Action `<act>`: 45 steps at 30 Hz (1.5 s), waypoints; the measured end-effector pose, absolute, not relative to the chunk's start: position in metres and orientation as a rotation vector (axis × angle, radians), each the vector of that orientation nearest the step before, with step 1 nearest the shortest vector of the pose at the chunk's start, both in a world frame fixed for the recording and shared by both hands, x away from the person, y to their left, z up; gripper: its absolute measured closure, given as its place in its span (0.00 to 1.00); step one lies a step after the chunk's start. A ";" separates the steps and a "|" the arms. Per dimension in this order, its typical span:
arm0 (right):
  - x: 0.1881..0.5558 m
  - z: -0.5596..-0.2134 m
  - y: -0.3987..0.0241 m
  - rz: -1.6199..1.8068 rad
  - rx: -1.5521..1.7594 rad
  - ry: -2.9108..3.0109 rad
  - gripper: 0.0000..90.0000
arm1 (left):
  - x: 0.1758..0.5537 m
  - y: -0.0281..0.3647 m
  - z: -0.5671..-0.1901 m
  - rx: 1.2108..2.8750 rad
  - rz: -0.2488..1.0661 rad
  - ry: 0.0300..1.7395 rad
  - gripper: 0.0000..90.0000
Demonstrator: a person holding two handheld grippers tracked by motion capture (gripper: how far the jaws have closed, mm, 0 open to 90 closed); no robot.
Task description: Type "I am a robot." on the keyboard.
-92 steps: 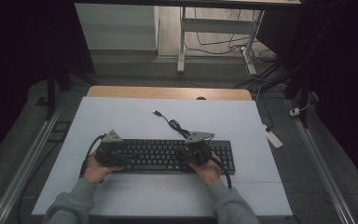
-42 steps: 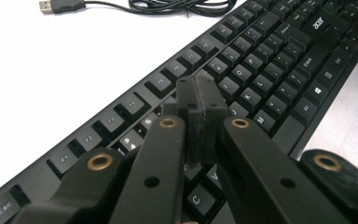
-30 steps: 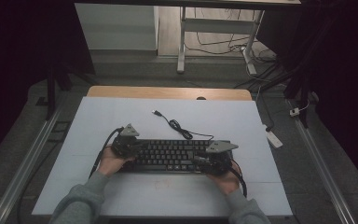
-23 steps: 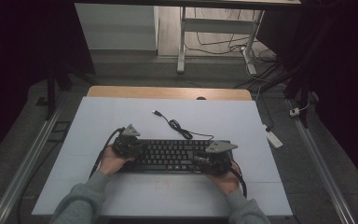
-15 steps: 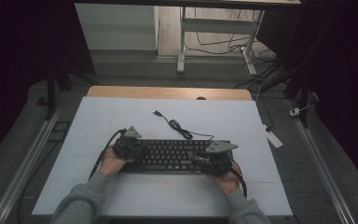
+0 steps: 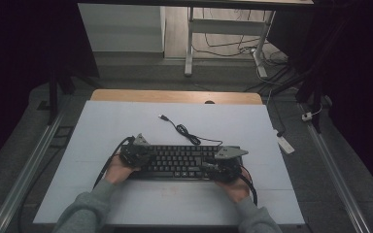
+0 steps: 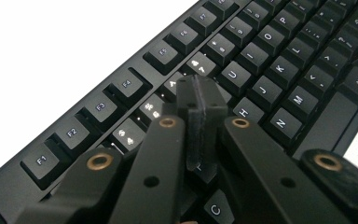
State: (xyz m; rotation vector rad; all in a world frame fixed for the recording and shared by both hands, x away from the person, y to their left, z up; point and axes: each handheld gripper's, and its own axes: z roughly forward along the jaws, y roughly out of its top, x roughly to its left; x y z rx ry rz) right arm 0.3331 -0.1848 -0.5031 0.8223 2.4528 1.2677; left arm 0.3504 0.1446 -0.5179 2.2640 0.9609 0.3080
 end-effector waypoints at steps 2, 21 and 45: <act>0.333 -0.504 -0.185 1.268 0.824 2.453 0.63 | 0.350 0.145 -0.518 2.255 0.307 0.961 0.99; 0.334 -0.500 -0.189 1.278 0.819 2.437 0.63 | 0.322 0.178 -0.488 2.011 0.259 1.020 0.43; 0.339 -0.493 -0.181 1.315 0.778 2.441 0.66 | 0.286 0.206 -0.501 1.991 0.303 1.052 0.33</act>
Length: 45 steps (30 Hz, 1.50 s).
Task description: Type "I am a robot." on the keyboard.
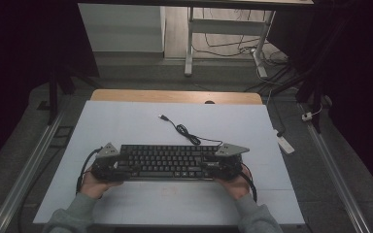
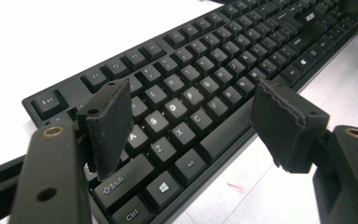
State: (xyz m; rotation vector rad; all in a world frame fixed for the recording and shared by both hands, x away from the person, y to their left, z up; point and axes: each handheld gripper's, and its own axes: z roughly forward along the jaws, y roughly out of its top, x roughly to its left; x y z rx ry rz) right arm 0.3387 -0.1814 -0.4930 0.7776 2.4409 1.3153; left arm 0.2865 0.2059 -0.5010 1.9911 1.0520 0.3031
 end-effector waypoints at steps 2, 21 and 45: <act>0.339 -0.490 -0.177 1.321 0.757 2.443 0.71 | 0.286 0.206 -0.502 1.997 0.301 1.052 0.32; 0.349 -0.500 -0.107 1.228 0.627 2.669 1.00 | 0.284 0.201 -0.505 2.039 0.300 1.028 0.31; 0.349 -0.512 -0.100 1.163 0.618 2.677 1.00 | 0.283 0.200 -0.505 2.041 0.292 1.030 0.31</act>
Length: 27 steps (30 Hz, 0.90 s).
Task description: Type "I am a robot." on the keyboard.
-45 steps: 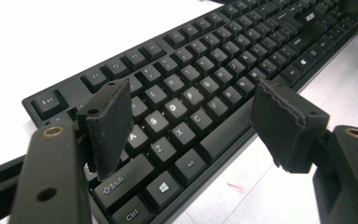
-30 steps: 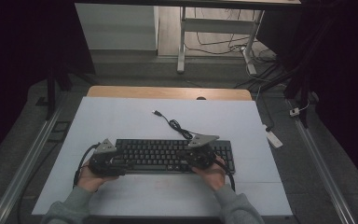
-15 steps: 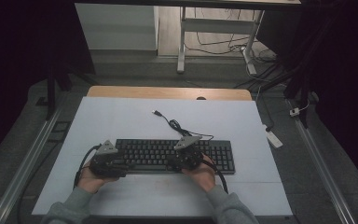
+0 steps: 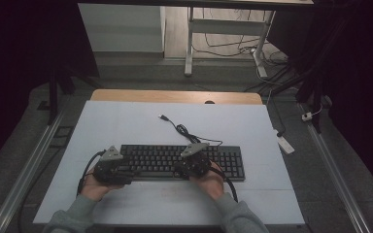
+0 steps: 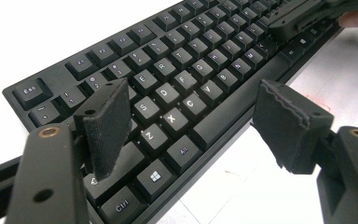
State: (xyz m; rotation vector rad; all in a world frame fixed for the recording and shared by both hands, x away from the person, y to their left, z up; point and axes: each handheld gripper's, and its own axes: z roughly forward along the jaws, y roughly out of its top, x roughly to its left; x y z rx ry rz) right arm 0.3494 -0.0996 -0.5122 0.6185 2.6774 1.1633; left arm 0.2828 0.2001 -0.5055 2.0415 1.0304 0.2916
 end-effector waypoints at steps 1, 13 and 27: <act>0.349 -0.510 -0.101 1.182 0.620 2.664 1.00 | 0.283 0.201 -0.505 2.041 0.293 1.030 0.31; 0.344 -0.491 -0.137 1.286 0.691 2.511 0.74 | 0.282 0.200 -0.505 2.041 0.297 1.029 0.31; 0.335 -0.492 -0.179 1.252 0.737 2.443 0.61 | 0.282 0.203 -0.506 2.041 0.307 1.035 0.31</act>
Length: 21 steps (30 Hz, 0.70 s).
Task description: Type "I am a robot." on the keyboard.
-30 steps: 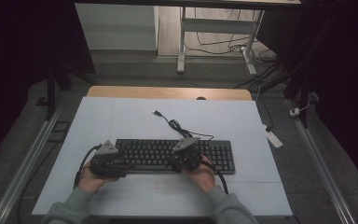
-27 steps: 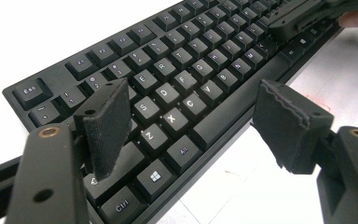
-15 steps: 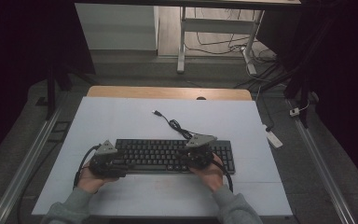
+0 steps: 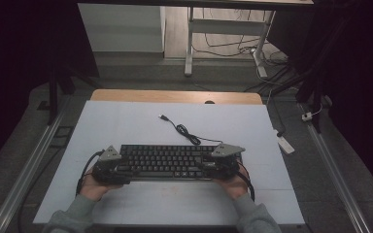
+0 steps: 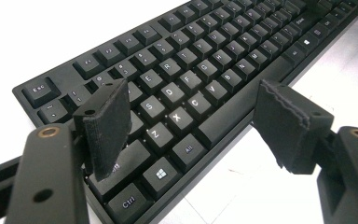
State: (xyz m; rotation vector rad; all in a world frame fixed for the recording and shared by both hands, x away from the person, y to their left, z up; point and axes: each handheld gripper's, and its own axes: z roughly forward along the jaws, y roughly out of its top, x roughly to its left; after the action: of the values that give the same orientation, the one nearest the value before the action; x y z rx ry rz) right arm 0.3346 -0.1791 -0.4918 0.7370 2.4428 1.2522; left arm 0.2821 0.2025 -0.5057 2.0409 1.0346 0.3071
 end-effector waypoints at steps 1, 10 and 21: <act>0.334 -0.492 -0.182 1.253 0.739 2.436 0.61 | 0.282 0.202 -0.506 2.043 0.308 1.033 0.31; 0.325 -0.493 -0.207 1.230 0.772 2.399 0.59 | 0.279 0.205 -0.505 2.041 0.318 1.034 0.31; 0.307 -0.500 -0.254 1.185 0.833 2.356 0.57 | 0.271 0.213 -0.509 2.049 0.337 1.040 0.31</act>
State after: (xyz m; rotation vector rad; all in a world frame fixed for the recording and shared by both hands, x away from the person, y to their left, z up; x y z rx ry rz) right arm 0.3073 -0.2541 -0.4999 0.8325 2.3563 1.1847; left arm 0.2714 0.2128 -0.5085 2.0486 1.0401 0.3366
